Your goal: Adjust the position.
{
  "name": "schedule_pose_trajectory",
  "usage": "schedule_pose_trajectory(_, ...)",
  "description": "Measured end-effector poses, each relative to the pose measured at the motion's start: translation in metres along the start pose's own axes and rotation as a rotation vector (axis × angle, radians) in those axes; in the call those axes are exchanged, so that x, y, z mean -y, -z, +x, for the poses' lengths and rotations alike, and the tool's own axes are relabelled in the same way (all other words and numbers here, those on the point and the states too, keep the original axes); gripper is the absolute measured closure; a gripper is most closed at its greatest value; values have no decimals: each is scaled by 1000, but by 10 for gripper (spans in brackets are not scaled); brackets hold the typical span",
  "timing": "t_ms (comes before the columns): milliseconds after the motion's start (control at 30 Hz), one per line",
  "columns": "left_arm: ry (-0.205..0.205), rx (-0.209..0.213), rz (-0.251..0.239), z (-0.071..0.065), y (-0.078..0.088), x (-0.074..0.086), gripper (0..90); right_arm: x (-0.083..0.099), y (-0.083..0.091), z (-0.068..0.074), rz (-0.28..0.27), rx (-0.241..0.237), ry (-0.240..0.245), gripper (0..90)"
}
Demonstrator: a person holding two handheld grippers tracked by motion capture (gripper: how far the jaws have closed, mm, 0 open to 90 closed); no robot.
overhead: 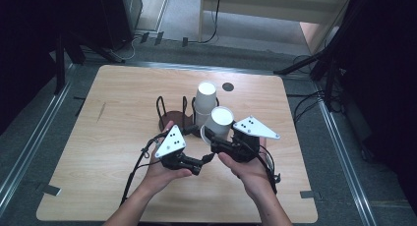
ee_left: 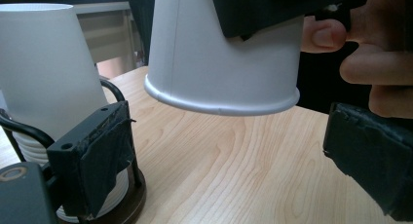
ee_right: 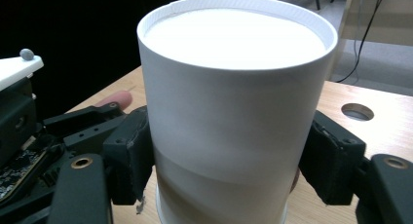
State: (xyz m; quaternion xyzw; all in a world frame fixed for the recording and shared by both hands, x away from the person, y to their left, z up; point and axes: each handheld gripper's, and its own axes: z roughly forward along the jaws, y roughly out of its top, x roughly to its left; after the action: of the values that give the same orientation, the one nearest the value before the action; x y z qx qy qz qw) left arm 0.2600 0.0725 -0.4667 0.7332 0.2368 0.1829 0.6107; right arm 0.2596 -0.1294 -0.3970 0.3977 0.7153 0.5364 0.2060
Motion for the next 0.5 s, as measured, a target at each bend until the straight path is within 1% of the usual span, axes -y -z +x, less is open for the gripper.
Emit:
schedule_pose_trajectory(33,0,0,0,0,0,0,46,0,0,0,0,0,0,285)
schedule_pose_trajectory(100,1,-13,-7,0,-1,0,48,1,0,1,8,-11,-1,285)
schedule_pose_trajectory(167,-3,-20,-10,-1,-1,-1,48,3,0,3,19,-5,8,285)
schedule_pose_trajectory(233,-14,-27,-10,-3,-3,-1,48,4,0,4,23,-1,5,284)
schedule_pose_trajectory(333,-26,-23,-4,-5,-4,0,48,5,-2,6,28,6,5,284)
schedule_pose_trajectory(433,-22,-20,-2,-5,-5,0,51,6,-5,8,31,3,12,284)
schedule_pose_trajectory(500,-14,-15,-7,-4,-4,0,81,7,-6,12,36,-4,12,284)
